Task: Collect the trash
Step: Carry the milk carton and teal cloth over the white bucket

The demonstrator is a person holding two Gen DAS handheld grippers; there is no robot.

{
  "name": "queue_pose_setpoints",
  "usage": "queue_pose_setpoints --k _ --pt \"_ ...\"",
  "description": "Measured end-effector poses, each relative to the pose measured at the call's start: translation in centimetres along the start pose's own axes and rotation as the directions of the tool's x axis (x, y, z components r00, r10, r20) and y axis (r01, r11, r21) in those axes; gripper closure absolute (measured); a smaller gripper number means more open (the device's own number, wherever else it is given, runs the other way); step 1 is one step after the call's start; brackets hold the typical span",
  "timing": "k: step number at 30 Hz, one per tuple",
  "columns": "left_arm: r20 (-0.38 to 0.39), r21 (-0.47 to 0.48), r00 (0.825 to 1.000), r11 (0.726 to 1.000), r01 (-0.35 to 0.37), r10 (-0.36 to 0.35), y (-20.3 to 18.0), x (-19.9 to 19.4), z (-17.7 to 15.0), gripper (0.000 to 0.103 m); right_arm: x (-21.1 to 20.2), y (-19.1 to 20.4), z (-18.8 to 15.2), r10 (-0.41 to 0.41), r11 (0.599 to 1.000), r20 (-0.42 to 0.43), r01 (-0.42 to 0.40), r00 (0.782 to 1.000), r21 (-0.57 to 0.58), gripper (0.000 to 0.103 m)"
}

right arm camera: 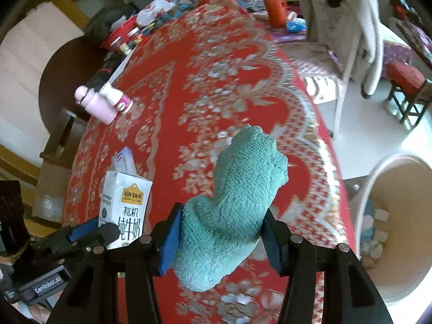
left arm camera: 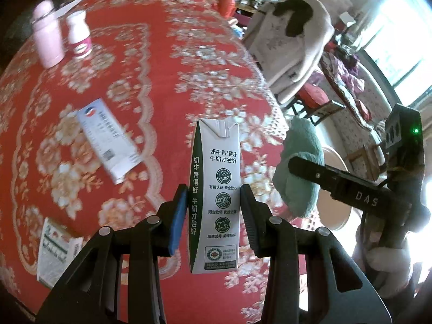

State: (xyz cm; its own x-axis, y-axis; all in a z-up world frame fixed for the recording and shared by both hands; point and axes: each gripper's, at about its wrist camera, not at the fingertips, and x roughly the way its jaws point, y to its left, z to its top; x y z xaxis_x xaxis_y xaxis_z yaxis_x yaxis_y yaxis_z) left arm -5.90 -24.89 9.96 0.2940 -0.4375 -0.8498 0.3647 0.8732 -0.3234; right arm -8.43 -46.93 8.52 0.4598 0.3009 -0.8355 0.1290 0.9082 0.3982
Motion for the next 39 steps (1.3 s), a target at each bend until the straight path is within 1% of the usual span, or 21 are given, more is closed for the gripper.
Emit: queue_pose_setpoints --k 11,16,27,31,35,39 --pt "-0.022 0.103 0.998 0.993 0.057 -0.055 -5.7 1.9 1.0 0.066 -3.7 -5.3 -1.7 -0.06 0.993 0.049 0.054 0.997 0.102 0.05" --pt "-0.045 0.15 0.994 0.984 0.101 -0.095 -8.7 3.2 1.1 0.066 -5.1 -7.9 -2.7 -0.098 0.984 0.062 0.087 0.993 0.156 0.05" --pt "-0.115 0.235 0.977 0.951 0.203 -0.18 -16.3 6.9 1.3 0.066 -7.8 -14.6 -4.9 -0.18 0.948 0.067 0.155 0.981 0.277 0.05" --pt "-0.146 0.241 0.967 0.941 0.238 -0.207 -18.5 8.4 1.4 0.066 -8.4 -16.9 -5.5 -0.213 0.933 0.062 0.184 0.975 0.31 0.05" --pt "-0.169 0.252 0.961 0.934 0.255 -0.216 -20.7 10.0 1.3 0.066 -8.8 -19.1 -5.9 -0.24 0.916 0.049 0.209 0.97 0.341 0.05" --pt "-0.193 0.244 0.952 0.928 0.28 -0.237 -22.2 11.4 1.2 0.066 -8.8 -21.1 -6.2 -0.265 0.901 0.028 0.237 0.964 0.362 0.05"
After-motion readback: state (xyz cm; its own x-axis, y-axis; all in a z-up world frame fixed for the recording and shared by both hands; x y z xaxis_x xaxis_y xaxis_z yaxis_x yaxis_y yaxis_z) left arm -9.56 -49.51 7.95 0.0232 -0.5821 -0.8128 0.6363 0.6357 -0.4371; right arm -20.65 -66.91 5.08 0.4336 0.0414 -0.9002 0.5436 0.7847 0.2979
